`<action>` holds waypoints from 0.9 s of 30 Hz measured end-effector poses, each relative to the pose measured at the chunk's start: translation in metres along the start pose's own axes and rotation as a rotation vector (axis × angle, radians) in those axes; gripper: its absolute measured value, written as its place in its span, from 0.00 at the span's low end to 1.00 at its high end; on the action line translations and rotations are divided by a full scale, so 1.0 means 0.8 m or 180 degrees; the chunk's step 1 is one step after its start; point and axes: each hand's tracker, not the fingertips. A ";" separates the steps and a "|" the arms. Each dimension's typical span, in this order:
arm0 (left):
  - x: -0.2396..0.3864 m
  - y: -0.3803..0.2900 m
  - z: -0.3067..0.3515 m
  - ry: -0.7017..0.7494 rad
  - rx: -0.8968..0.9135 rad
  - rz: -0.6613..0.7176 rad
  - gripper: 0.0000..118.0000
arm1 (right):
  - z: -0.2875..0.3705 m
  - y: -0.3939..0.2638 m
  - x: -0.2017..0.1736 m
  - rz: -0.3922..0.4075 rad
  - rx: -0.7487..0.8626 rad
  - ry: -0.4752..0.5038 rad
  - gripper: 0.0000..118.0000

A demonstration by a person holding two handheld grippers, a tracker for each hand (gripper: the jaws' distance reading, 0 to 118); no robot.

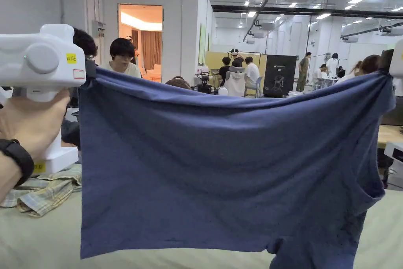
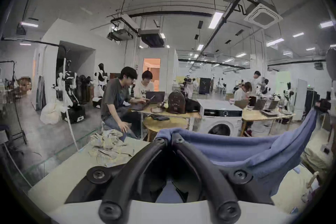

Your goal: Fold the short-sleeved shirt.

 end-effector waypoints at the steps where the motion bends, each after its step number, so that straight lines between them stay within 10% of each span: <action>1: -0.003 -0.001 -0.003 0.0033 -0.0027 0.0088 0.00 | -0.003 0.003 -0.003 0.0000 -0.0004 0.0027 0.00; 15: -0.011 -0.110 -0.008 -0.0143 -0.0386 0.0099 0.00 | 0.001 -0.099 0.001 0.0230 -0.0463 0.0088 0.00; 27: -0.051 -0.272 0.204 -0.0548 -0.0793 0.0424 0.00 | 0.219 -0.248 0.069 0.0104 -0.0696 0.0389 0.00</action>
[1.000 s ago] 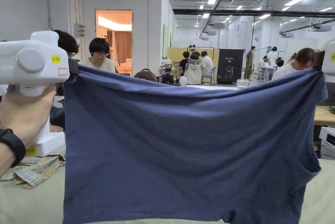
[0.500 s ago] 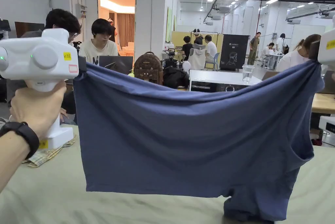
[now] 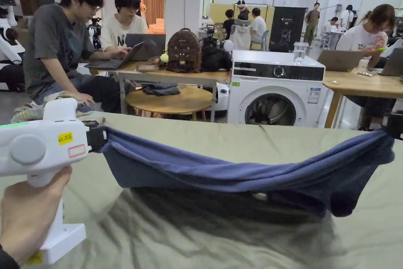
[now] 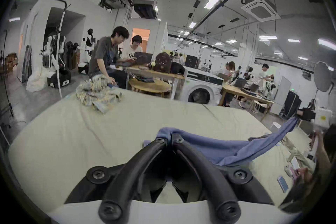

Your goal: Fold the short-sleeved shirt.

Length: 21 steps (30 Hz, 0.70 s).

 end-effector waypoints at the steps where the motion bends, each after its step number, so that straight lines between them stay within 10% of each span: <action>1: -0.008 -0.018 0.016 0.0002 -0.0058 0.0042 0.00 | 0.019 -0.019 0.003 0.0081 -0.0022 0.0013 0.00; 21: -0.080 -0.278 0.178 0.0129 -0.0975 0.0428 0.00 | 0.183 -0.328 0.064 -0.0194 -0.1101 -0.0110 0.00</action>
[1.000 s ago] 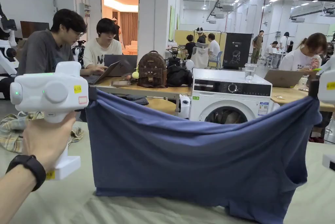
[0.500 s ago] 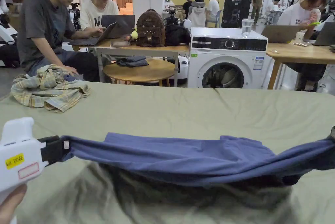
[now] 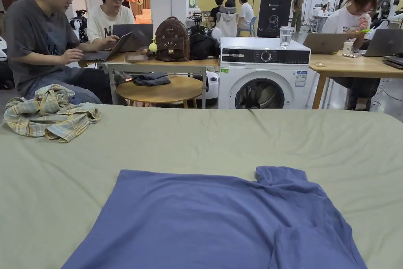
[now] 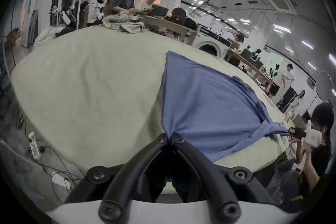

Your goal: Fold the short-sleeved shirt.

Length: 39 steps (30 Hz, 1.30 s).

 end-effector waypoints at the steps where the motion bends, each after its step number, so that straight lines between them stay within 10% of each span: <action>1: -0.003 0.002 -0.002 -0.0019 -0.0066 0.0050 0.00 | 0.000 -0.004 0.000 -0.0014 0.0020 -0.0021 0.00; 12: -0.036 -0.021 -0.019 0.0011 -0.0227 0.0084 0.00 | -0.008 -0.024 0.003 0.0020 -0.0117 0.0019 0.00; 16: -0.033 -0.013 -0.016 0.0099 -0.0145 -0.0070 0.46 | 0.001 -0.018 -0.004 0.0254 0.0041 -0.0120 0.50; 26: 0.070 0.095 -0.033 0.0055 0.0846 -0.0976 0.49 | -0.037 0.078 -0.087 0.0281 0.0539 0.0374 0.50; 28: 0.106 0.109 -0.035 -0.0048 0.0943 -0.1007 0.47 | -0.060 0.086 -0.100 0.0262 0.0486 0.0501 0.30; 29: 0.114 0.112 -0.037 -0.0084 0.1009 -0.0975 0.38 | -0.068 0.089 -0.105 0.0293 0.0475 0.0502 0.10; 31: 0.127 0.118 -0.041 -0.0097 0.1034 -0.0912 0.00 | -0.078 0.089 -0.117 0.0316 0.0523 0.0333 0.00; 39: 0.144 0.109 -0.044 -0.0260 0.0915 -0.0804 0.00 | -0.078 0.079 -0.136 0.0384 0.0484 0.0400 0.00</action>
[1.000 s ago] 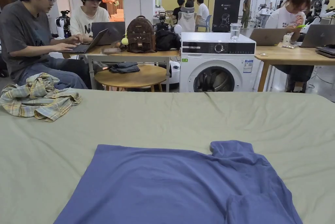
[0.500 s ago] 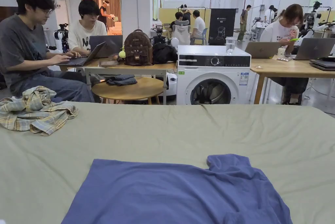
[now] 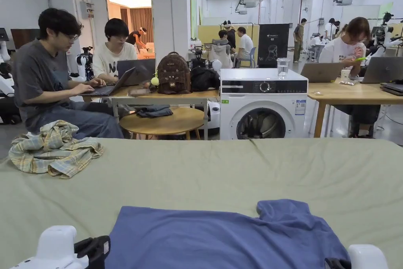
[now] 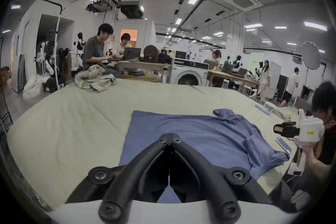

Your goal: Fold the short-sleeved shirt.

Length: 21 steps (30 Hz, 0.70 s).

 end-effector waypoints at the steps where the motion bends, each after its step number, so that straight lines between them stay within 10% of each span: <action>1: -0.002 0.000 -0.001 0.0006 0.0007 0.0029 0.00 | 0.000 0.000 -0.002 0.0009 -0.0013 -0.0006 0.00; 9: -0.046 -0.030 0.055 -0.0065 -0.0359 0.0038 0.00 | 0.014 0.000 0.002 -0.0115 -0.0012 0.0217 0.00; 13: -0.089 -0.081 0.100 0.0112 -0.0782 0.0271 0.41 | 0.021 -0.008 0.000 -0.0191 -0.0084 0.0340 0.00; 21: -0.104 -0.155 0.102 0.0325 -0.1125 0.0378 0.51 | 0.028 -0.020 0.000 -0.0285 -0.0209 0.0372 0.00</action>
